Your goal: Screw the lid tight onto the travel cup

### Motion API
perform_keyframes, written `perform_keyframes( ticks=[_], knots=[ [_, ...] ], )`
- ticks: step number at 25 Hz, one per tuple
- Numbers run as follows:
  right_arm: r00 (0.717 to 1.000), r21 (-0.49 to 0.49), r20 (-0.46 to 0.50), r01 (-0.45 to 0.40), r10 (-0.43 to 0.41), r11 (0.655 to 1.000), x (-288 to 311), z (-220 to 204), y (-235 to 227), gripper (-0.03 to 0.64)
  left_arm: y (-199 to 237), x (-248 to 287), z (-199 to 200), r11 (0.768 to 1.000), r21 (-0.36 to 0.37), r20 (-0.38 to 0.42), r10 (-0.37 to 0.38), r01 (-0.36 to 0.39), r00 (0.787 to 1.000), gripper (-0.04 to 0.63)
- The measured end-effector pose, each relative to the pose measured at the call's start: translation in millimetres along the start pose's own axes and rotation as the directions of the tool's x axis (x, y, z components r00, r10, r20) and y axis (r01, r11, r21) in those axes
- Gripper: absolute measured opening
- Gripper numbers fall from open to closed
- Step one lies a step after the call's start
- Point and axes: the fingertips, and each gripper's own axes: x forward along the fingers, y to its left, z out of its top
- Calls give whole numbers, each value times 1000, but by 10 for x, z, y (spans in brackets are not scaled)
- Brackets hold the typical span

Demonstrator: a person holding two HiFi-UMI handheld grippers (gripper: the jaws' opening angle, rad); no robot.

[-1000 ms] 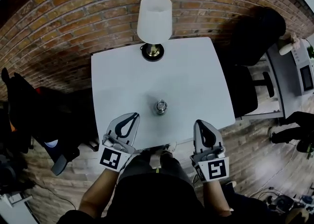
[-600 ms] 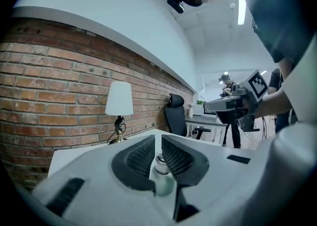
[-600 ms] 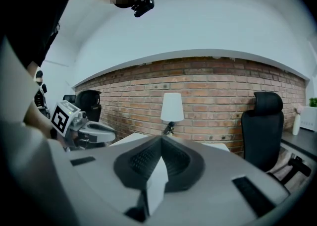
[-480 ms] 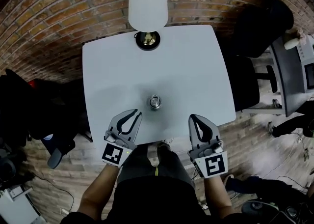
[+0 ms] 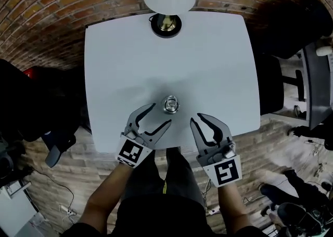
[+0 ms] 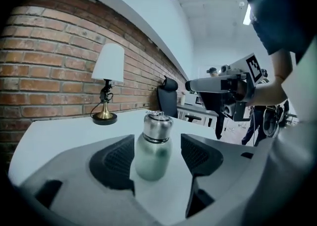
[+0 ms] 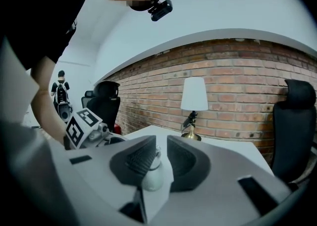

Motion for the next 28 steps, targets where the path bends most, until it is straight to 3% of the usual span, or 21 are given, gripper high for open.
perform_keyframes(
  ticks=[3,9,16,21,28],
  knots=[
    [999,9,-11,-50,50,999,105,-97,55,115,-8,107,-102,1000,10,-3,-21,21,1000,324],
    [985,37,-22,-169,170,985,282,-271,150,199,21,250,-201,999,20,6,-25,25,1000,341],
    [930,32,-52,-361,363,932,512,-434,252,259,28,373,-85,999,-22,79,-36,38,996,354],
    [893,-18,-63,-448,446,894,667,-478,309,268,64,445,-85,998,-48,87,-30,35,996,353],
    [842,-81,-75,-539,535,838,791,-526,417,275,60,505,-124,999,-13,94,-30,31,995,353]
  ],
)
